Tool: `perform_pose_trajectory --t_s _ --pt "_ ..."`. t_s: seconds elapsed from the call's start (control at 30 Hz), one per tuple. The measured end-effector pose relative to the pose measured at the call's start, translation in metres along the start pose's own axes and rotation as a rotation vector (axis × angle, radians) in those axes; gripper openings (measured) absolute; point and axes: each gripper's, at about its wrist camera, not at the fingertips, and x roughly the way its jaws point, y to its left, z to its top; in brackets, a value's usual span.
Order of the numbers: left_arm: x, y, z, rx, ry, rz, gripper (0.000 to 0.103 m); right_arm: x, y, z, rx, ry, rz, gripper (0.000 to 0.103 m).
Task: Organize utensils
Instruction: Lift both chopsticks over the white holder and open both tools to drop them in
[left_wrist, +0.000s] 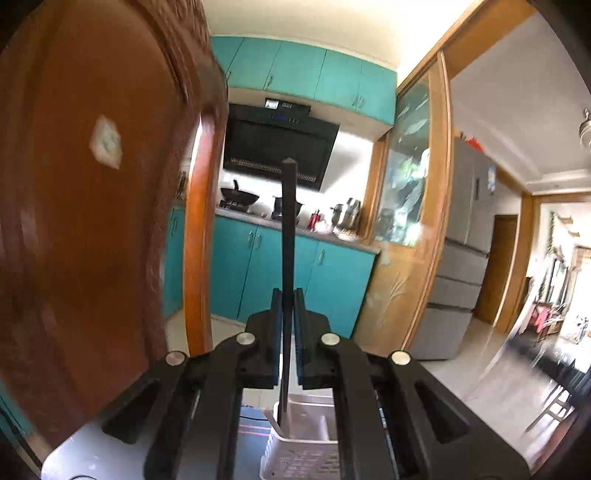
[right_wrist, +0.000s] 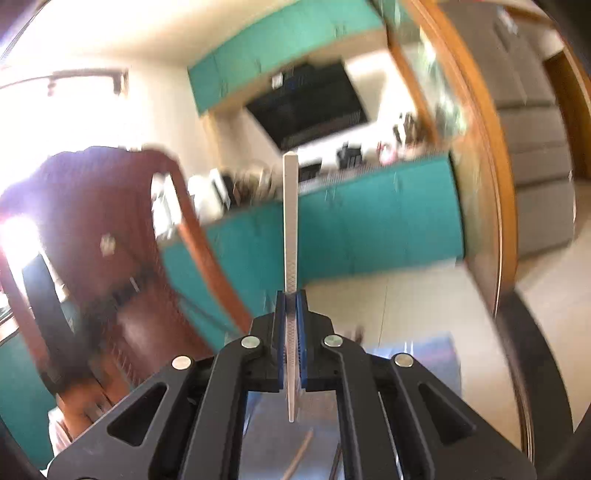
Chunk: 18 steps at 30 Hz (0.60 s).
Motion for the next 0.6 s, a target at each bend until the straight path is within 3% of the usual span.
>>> perform_pose_trajectory --t_s 0.07,0.17,0.3,0.33,0.43,0.6 --pt "0.02 0.0 -0.015 -0.021 0.06 -0.001 0.007 0.01 -0.001 0.002 -0.012 -0.061 -0.017 0.006" --pt "0.051 -0.003 -0.04 -0.009 0.152 -0.003 0.007 0.037 -0.004 -0.011 -0.034 -0.08 -0.082 0.006" --pt "0.065 -0.002 -0.056 0.025 0.212 -0.003 0.007 0.075 -0.006 -0.036 -0.08 0.019 -0.128 0.006" --pt "0.066 -0.002 -0.055 0.026 0.219 -0.009 0.007 0.082 -0.006 -0.042 -0.091 0.043 -0.136 0.006" --pt "0.056 -0.003 -0.057 0.032 0.225 -0.007 0.019 0.093 -0.003 -0.053 -0.11 0.092 -0.142 0.006" --pt "0.008 -0.008 -0.069 0.059 0.152 0.037 0.032 0.089 0.002 -0.061 -0.142 0.1 -0.156 0.006"
